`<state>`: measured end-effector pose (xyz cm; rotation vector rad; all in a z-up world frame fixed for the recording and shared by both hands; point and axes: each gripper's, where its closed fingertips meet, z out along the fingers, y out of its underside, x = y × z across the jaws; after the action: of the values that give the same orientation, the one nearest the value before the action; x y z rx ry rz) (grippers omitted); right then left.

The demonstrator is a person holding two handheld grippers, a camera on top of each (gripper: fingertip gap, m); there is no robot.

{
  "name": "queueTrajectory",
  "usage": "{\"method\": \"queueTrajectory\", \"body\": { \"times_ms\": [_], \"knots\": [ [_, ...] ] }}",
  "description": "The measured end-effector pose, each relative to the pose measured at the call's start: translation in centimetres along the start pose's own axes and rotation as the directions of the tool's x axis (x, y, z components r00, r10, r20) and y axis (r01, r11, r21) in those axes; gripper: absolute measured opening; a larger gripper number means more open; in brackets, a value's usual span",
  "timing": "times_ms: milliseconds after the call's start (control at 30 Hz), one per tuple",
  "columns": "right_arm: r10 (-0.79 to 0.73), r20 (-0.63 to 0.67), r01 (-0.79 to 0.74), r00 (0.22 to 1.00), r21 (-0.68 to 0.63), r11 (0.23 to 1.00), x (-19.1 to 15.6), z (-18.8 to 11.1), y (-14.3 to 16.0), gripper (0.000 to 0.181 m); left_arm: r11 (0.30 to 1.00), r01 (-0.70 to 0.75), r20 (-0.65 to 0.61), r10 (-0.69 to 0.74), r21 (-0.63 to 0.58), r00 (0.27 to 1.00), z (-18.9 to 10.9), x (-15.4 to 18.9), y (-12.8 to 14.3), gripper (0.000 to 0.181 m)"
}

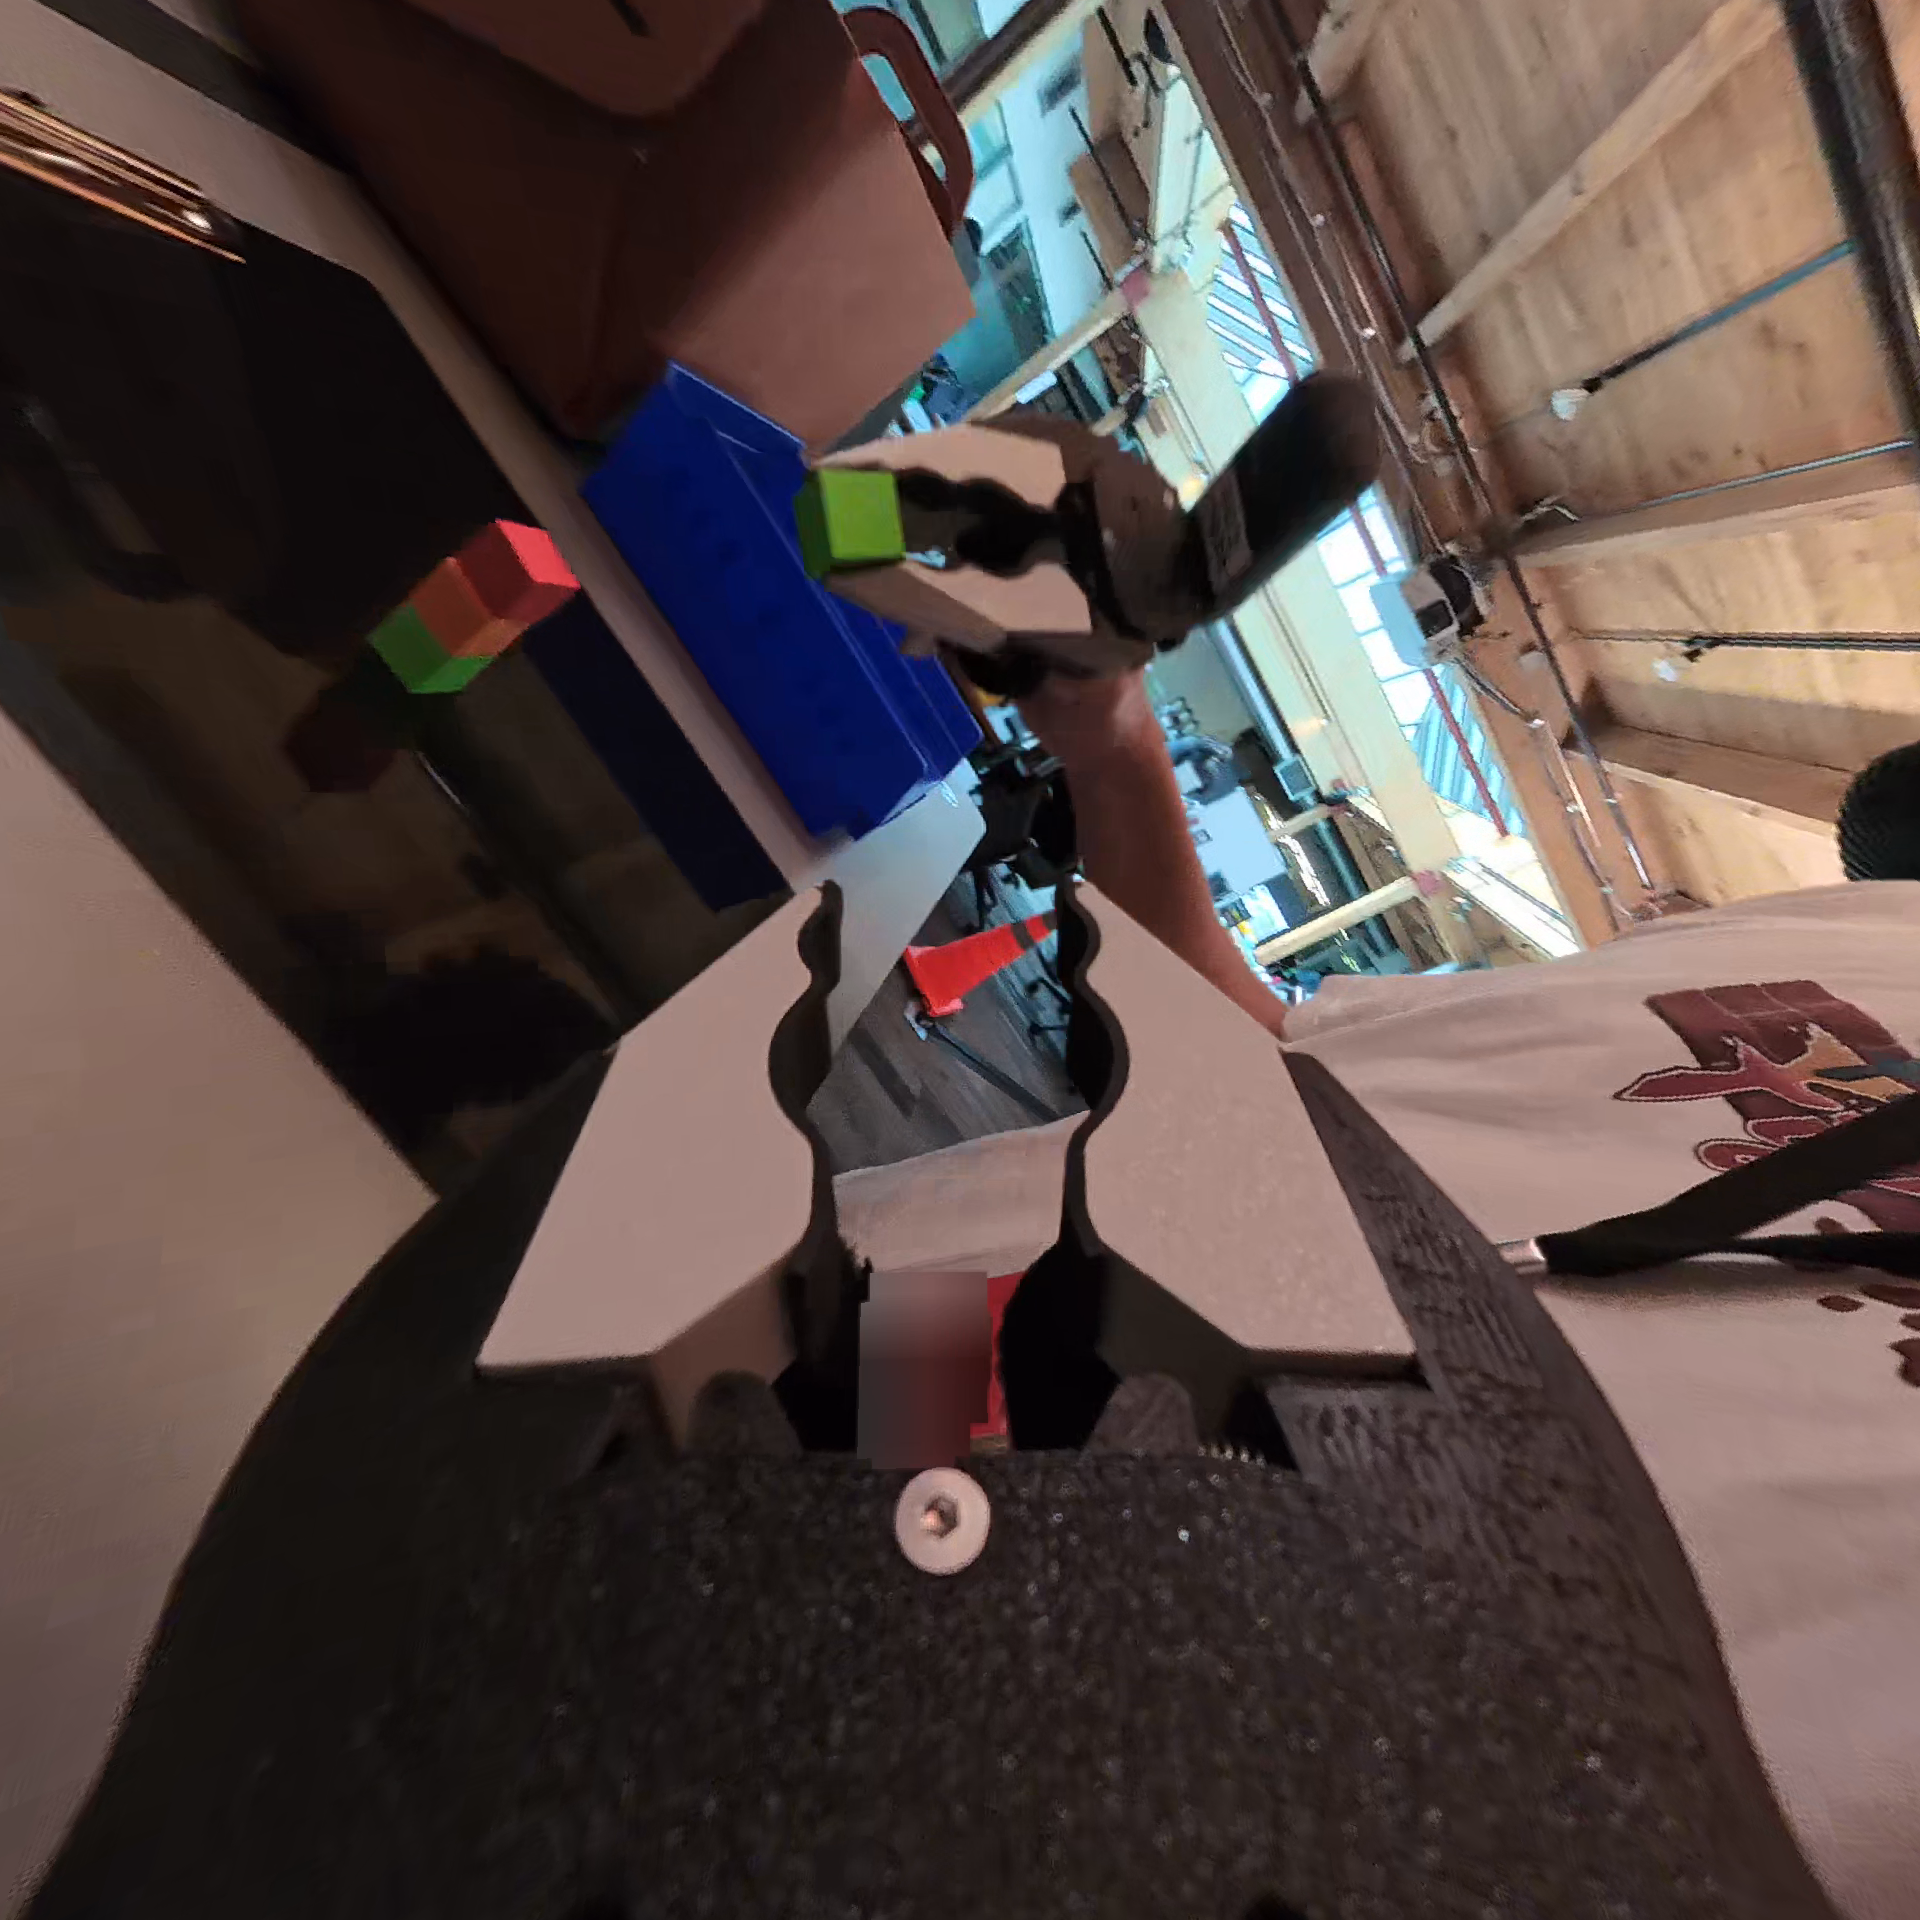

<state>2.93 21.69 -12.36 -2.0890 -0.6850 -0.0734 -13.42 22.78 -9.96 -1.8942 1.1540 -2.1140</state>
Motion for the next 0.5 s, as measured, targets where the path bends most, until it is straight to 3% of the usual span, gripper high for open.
{"method": "queueTrajectory", "body": {
  "times_ms": [100, 167, 367, 500],
  "knots": [
    [0.088, 0.094, -0.048, 0.992, -0.364, 0.930, 2.8, 1.0, 5.8, 0.030, 1.000, -0.001, 0.081, 0.000, 0.010, 0.997, -1.2, -0.9, 1.0, 0.042],
    [0.136, 0.158, -0.047, 0.978, -0.469, 0.882, 3.4, 2.2, 7.7, 0.029, 1.000, -0.008, 0.114, 0.009, -0.012, 0.993, -1.4, -1.4, 1.9, 0.042],
    [0.087, 0.253, 0.083, 0.963, -0.589, 0.804, 3.3, 5.2, 9.3, 0.030, 0.997, 0.053, 0.055, -0.056, 0.062, 0.997, -1.7, -0.5, 1.7, 0.042],
    [0.079, 0.262, 0.104, 0.962, -0.617, 0.780, 3.3, 5.9, 9.7, 0.030, 0.999, 0.034, 0.118, -0.038, 0.037, 0.992, -2.0, -1.2, 2.5, 0.042]
  ]
}}
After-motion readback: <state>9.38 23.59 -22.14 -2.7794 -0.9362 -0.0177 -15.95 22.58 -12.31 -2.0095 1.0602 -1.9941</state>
